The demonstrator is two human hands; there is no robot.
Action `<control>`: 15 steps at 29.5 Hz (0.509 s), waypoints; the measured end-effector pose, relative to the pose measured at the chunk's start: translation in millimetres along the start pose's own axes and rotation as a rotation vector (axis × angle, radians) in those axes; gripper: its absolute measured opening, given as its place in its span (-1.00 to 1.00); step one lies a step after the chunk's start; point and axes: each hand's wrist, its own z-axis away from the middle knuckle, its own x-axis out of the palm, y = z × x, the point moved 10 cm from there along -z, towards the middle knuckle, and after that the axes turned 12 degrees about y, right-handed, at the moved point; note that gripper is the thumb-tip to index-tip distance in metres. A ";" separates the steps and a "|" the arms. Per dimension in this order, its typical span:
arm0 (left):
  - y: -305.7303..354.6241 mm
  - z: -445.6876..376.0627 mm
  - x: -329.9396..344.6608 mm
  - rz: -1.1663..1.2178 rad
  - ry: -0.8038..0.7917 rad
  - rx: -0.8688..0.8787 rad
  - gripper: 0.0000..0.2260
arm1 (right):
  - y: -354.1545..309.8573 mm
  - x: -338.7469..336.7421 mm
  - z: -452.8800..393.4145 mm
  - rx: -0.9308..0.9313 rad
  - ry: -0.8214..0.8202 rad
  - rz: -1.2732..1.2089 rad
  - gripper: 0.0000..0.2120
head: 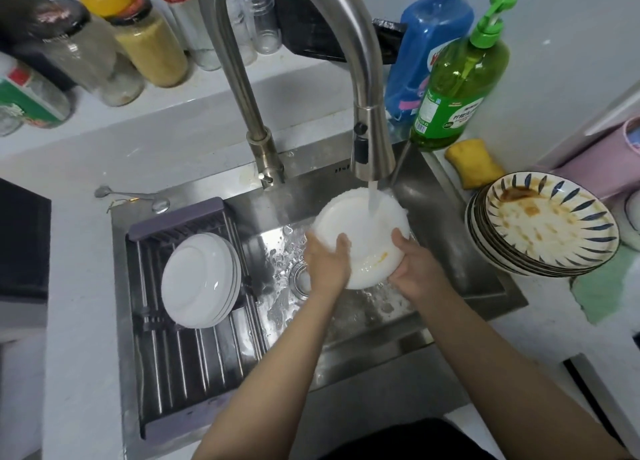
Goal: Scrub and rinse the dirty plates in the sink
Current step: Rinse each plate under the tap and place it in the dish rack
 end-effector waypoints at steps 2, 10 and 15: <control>-7.3 -14.9 -11.9 0.115 -0.053 -0.111 -0.48 | -2.0 -1.8 -0.2 0.016 -0.003 0.042 -0.63; -10.0 4.7 -6.2 0.612 -0.473 -0.484 -0.69 | -29.0 -1.4 -17.0 -0.129 0.208 0.422 -0.75; -17.1 5.0 -3.1 0.756 -0.262 -0.533 -0.58 | -23.3 23.2 13.4 -0.617 0.610 1.061 -0.51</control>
